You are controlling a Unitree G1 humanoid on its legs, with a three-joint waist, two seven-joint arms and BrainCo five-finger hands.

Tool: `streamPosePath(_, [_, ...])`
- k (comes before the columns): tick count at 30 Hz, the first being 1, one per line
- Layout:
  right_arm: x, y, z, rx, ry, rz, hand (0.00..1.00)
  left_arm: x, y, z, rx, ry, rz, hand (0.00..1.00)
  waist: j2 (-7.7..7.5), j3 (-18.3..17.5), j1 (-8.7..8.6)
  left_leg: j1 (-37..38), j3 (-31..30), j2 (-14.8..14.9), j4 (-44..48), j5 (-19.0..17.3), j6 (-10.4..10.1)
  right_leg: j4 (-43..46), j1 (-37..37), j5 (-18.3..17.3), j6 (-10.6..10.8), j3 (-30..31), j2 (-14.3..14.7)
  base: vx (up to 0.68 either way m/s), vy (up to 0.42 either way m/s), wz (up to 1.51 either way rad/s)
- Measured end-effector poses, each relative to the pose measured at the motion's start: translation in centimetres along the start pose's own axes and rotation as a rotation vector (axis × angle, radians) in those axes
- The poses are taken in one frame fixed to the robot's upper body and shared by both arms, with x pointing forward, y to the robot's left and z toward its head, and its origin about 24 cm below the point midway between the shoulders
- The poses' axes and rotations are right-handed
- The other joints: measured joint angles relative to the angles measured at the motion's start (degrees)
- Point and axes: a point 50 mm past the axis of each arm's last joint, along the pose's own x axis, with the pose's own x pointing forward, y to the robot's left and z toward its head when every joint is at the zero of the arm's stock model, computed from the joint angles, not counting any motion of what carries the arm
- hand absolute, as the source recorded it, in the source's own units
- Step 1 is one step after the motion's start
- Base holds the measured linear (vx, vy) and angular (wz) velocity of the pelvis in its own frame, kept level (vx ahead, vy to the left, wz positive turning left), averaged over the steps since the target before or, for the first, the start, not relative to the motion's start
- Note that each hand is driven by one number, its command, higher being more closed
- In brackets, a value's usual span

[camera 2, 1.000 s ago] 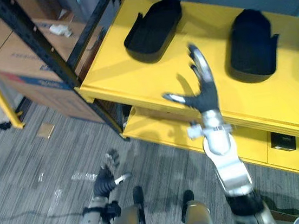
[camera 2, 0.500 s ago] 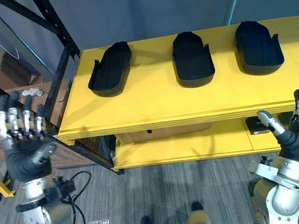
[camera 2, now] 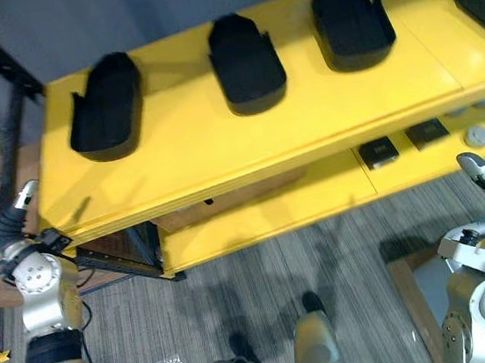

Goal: Walk over and take plastic housings, then place them on the shelf

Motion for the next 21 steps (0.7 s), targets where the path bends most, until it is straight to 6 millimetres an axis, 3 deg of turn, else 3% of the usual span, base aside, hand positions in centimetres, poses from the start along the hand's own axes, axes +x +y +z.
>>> streamPosePath(4, [-0.4, 1.1, -0.6, 0.050, 0.039, 0.073, 0.00, 2.0, 0.0, 1.1, -0.010, 0.012, 0.060, 0.00, 0.02, 3.71, -0.84, -0.63, 0.82, 0.07, -0.07, 0.06, 0.09, 1.09, -1.93, -0.09, -0.07, 1.24, 0.74, 0.01, -0.021, -0.13])
streamPosePath(10, [-0.6, 2.4, -1.5, 0.087, 0.081, 0.140, 0.00, 4.0, 0.5, 0.9, -0.043, 0.124, 0.085, 0.00, -0.13, 4.73, -1.67, -3.08, 1.87, -0.01, -0.04, 0.16, 0.23, 2.25, -5.40, -0.14, -0.01, 2.42, 0.88, 0.00, -0.009, -0.05])
streamPosePath(15, [0.2, 3.3, -1.9, 0.143, 0.068, 0.171, 0.00, 6.0, 0.7, 2.9, -0.136, 0.129, 0.020, 0.00, -0.59, 5.78, -0.93, -4.59, 3.27, -0.10, 0.18, 0.13, 0.20, 3.66, -8.26, -0.34, -0.04, 3.79, 0.91, 0.00, -0.003, -0.09])
streamPosePath(21, [1.0, 4.3, -2.2, 0.179, 0.059, 0.194, 0.00, 6.9, 0.7, 4.2, -0.272, 0.119, -0.049, 0.00, -0.80, 6.02, -0.25, -7.27, 3.49, 0.62, 3.08, -0.80, 0.34, 5.01, -10.38, -0.45, -0.11, 4.06, 1.11, 0.00, -0.004, 0.01])
